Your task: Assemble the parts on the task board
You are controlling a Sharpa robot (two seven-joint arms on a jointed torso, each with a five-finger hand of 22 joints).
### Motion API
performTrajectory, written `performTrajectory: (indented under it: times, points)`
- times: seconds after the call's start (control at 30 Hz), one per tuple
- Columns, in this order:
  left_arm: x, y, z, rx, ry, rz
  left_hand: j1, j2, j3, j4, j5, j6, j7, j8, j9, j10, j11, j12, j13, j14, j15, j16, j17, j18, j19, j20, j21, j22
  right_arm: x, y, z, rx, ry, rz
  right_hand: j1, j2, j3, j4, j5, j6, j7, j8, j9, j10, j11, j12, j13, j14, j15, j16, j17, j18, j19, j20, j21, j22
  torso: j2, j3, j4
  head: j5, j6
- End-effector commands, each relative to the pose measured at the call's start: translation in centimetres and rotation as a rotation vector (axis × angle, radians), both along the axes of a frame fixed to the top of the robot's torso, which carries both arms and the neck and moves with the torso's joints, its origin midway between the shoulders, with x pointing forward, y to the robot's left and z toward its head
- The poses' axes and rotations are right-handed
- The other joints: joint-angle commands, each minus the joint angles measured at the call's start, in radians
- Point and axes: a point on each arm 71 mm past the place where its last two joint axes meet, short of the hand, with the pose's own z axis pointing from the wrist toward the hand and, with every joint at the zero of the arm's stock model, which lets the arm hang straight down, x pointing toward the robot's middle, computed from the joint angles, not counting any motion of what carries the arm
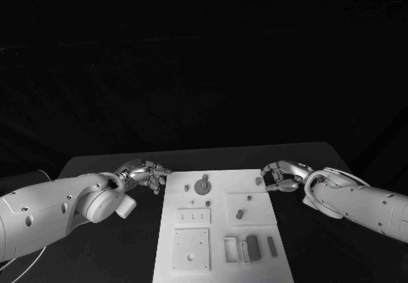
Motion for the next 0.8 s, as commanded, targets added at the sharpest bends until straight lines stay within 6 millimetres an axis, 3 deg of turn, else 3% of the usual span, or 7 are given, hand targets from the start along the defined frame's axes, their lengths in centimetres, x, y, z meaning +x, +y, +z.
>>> performTrajectory:
  times: [0.03,0.37,0.8]
  points:
    - [-0.08,-0.32,0.07,-0.010,-0.003,-0.018,-0.003,-0.004,0.001,-0.007,0.000,0.012,0.016,-0.006,0.001,-0.004,0.005,-0.004,-0.001,-0.007,0.002,-0.005,-0.001,0.048,-0.003,0.001,-0.007,0.001,0.07,0.34,0.04,0.001,-0.012,0.018,0.003,0.006,-0.008,0.001,0.007,-0.004,0.002,-0.002,-0.001,-0.002,0.002,0.001,0.001,-0.002,0.000,0.006,0.002,-0.001,-0.006,0.001,-0.003,0.010,0.000,-0.0006,0.0012,0.000,-0.001]
    - [-0.11,-0.38,0.07,-0.010,-0.001,-0.020,-0.004,-0.004,0.000,-0.006,0.000,0.012,0.016,-0.006,0.001,-0.003,0.005,-0.004,-0.001,-0.006,0.002,-0.005,-0.001,0.048,-0.002,0.001,-0.007,0.001,0.32,0.73,-0.01,0.008,-0.010,0.018,-0.002,0.022,-0.010,0.001,0.008,0.001,0.002,0.004,0.002,0.001,0.002,0.006,0.004,0.000,0.002,0.011,0.003,-0.001,-0.003,0.001,-0.001,0.012,0.000,-0.0007,0.0011,0.003,-0.004]
    - [-0.18,-0.46,0.08,-0.011,0.000,-0.023,-0.005,-0.003,0.000,-0.006,0.000,0.013,0.016,-0.005,0.002,-0.002,0.005,-0.005,-0.001,-0.006,0.002,-0.004,-0.001,0.048,-0.002,0.002,-0.007,0.001,0.92,1.23,-0.22,0.003,-0.002,0.020,0.001,0.062,-0.009,-0.001,0.011,0.041,-0.008,0.033,0.013,0.004,-0.007,0.010,0.007,0.002,-0.005,0.018,0.003,-0.001,-0.002,-0.002,0.004,0.015,0.000,-0.0010,0.0010,0.004,-0.007]
